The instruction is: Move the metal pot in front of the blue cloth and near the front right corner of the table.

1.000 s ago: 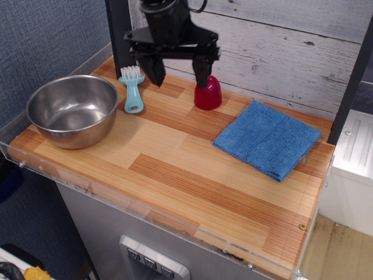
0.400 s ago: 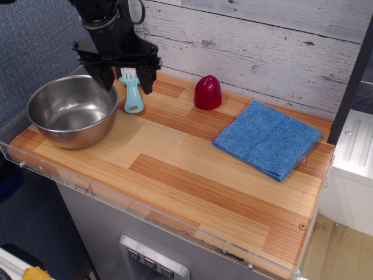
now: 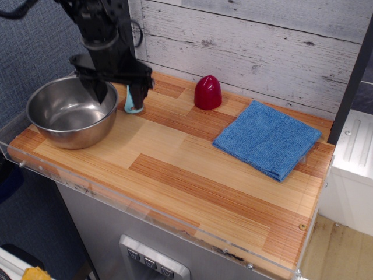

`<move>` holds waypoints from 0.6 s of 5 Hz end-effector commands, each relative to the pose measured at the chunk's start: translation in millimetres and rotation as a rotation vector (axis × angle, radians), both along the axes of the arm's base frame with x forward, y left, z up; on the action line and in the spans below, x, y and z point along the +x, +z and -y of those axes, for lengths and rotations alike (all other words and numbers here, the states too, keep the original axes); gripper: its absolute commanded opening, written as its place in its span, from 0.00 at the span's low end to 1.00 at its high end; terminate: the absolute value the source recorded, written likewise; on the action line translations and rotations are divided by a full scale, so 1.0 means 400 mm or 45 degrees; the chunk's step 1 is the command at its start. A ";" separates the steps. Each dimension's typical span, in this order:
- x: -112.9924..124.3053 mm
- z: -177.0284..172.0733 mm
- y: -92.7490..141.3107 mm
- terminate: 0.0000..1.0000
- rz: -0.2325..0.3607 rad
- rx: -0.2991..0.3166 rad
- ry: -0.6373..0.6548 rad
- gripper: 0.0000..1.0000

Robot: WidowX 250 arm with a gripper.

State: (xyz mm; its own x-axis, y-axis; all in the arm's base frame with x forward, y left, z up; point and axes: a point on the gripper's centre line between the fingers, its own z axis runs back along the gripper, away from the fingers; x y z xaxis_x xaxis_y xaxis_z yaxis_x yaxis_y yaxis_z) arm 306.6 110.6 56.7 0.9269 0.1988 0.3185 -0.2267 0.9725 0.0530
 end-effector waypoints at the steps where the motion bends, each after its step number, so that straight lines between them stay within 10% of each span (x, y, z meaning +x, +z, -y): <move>1: -0.022 -0.016 -0.004 0.00 -0.041 0.066 0.072 1.00; 2: -0.034 -0.025 -0.020 0.00 -0.085 0.070 0.112 1.00; 3: -0.047 -0.034 -0.019 0.00 -0.071 0.067 0.163 0.00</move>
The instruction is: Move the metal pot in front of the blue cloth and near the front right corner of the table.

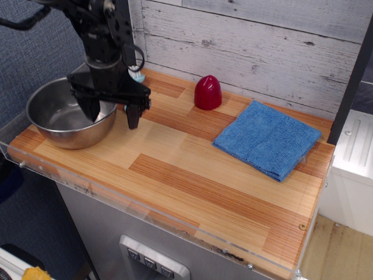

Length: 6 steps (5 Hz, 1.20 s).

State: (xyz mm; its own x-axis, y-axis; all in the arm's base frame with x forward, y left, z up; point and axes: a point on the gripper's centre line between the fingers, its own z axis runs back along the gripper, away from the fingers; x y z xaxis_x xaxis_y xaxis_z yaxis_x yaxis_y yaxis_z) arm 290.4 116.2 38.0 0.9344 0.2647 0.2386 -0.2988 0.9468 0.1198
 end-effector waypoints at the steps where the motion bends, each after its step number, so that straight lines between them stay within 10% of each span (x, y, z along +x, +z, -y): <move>1: -0.023 -0.038 0.034 0.00 0.069 0.035 0.131 0.00; 6: -0.006 -0.045 0.092 0.00 0.158 -0.077 0.306 0.00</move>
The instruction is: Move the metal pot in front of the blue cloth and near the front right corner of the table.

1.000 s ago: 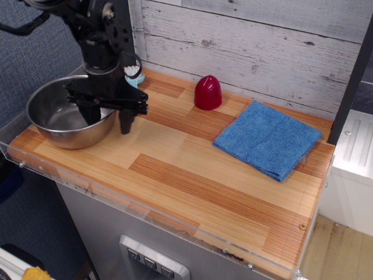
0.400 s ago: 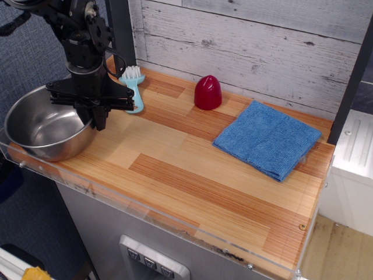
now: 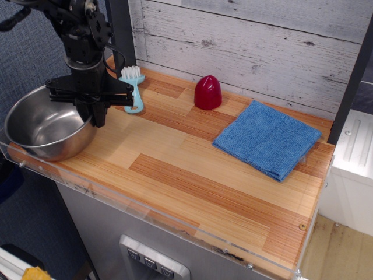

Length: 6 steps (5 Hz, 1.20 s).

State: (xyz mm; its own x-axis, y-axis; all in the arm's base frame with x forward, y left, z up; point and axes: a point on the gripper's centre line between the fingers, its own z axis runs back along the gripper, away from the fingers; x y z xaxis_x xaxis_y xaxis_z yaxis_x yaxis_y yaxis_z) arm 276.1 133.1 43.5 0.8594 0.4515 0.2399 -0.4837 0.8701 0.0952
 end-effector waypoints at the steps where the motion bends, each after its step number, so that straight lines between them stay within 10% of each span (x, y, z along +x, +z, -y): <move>1: 0.051 0.022 0.142 0.00 0.266 -0.094 0.095 0.00; 3: 0.084 0.164 0.232 0.00 0.367 -0.168 -0.017 0.00; 6: 0.046 0.448 0.222 0.00 0.312 -0.253 -0.380 0.00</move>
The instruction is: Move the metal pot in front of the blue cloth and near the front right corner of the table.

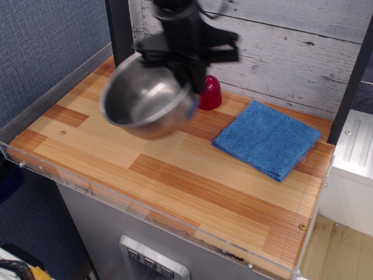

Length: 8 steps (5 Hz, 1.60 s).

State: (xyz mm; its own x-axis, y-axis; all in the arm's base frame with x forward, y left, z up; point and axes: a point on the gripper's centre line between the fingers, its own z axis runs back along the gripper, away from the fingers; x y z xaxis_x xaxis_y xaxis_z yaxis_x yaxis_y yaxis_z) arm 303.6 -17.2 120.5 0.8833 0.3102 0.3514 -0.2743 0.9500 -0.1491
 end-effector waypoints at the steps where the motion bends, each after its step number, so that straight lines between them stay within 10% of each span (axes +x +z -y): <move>1: -0.037 0.158 0.010 0.00 0.048 0.010 -0.225 0.00; 7: -0.101 0.250 -0.182 0.00 -0.154 0.160 -0.430 0.00; 8: -0.099 0.249 -0.188 0.00 -0.185 0.154 -0.393 1.00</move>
State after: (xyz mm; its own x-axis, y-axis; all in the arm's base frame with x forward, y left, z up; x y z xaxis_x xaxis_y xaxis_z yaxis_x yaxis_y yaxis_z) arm 267.4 -120.6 32.7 0.9790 -0.0248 0.2025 0.0248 0.9997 0.0027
